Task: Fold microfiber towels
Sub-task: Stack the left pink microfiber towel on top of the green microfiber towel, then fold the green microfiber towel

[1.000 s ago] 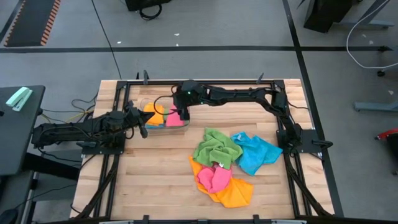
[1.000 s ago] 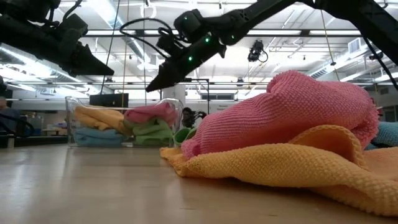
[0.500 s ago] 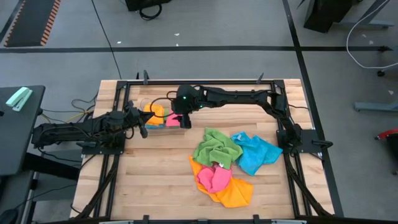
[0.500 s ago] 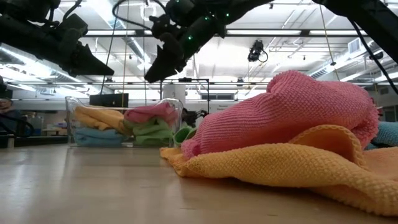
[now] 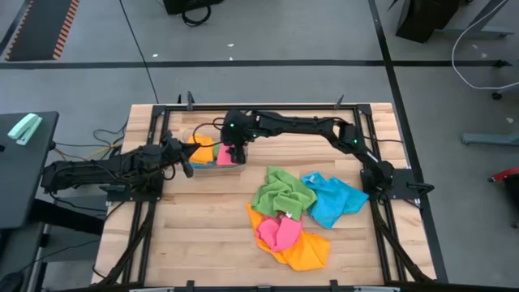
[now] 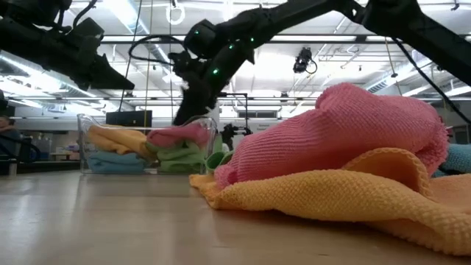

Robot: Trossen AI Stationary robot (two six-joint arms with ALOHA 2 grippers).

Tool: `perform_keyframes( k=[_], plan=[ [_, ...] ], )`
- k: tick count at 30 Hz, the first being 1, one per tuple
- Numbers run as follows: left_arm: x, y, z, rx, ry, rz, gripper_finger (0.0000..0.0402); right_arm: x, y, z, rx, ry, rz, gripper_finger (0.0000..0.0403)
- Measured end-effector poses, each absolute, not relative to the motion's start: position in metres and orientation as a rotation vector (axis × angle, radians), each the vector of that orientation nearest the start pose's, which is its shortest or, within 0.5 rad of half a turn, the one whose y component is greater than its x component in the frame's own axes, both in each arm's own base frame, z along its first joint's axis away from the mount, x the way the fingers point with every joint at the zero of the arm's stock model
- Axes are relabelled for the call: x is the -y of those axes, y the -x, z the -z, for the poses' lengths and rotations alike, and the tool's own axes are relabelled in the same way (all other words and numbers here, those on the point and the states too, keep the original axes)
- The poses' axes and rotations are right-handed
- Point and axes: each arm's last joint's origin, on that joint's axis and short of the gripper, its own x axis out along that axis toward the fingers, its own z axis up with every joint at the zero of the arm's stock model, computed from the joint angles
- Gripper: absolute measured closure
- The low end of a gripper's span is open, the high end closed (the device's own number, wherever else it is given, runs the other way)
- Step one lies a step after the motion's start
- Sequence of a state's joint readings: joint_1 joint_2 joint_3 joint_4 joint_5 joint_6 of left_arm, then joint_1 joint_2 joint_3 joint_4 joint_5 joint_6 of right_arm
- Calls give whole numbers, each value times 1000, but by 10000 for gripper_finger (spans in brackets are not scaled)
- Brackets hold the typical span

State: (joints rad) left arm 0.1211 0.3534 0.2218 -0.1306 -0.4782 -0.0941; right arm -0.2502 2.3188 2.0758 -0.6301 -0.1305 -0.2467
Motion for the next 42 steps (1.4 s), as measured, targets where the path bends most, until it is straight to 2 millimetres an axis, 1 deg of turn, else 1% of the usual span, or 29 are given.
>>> perform_keyframes(
  k=[2,4,7,10,14,17,23,26,28,29,32,34,35,37,39,42],
  plan=[
    [-27,-111,-198,-232,42,-608,390,125,-502,-222,-868,64,6,183],
    [-27,-112,-198,-238,36,-610,392,125,-502,-212,-913,54,1,187],
    [-27,-112,-197,-246,33,-618,391,126,-505,-198,-931,56,-5,192],
    [-28,-113,-196,-257,37,-620,380,126,-506,-190,-957,39,-10,197],
    [-28,-114,-195,-266,35,-620,369,126,-507,-191,-943,49,-9,200],
    [-28,-114,-195,-265,35,-620,367,127,-506,-201,-916,71,-5,201],
    [-28,-115,-195,-266,32,-619,376,131,-499,-245,-795,120,9,201],
    [-28,-114,-195,-268,36,-619,381,129,-490,-262,-784,107,-27,201],
    [-27,-115,-194,-274,49,-593,382,121,-485,-273,-778,82,-96,201],
    [-26,-115,-194,-278,53,-553,383,118,-482,-278,-769,69,-131,201],
    [-21,-118,-193,-293,46,-353,383,99,-478,-285,-763,49,-247,201],
    [-17,-119,-195,-279,42,-235,381,83,-476,-288,-758,76,-300,201],
    [-16,-120,-196,-268,41,-199,380,74,-475,-287,-766,90,-321,201],
    [-16,-120,-197,-258,43,-183,378,56,-474,-284,-767,106,-356,201],
    [-16,-120,-197,-254,44,-181,377,38,-474,-271,-806,107,-387,201],
    [-16,-120,-198,-245,48,-181,380,18,-472,-250,-890,121,-369,201]
  ],
)
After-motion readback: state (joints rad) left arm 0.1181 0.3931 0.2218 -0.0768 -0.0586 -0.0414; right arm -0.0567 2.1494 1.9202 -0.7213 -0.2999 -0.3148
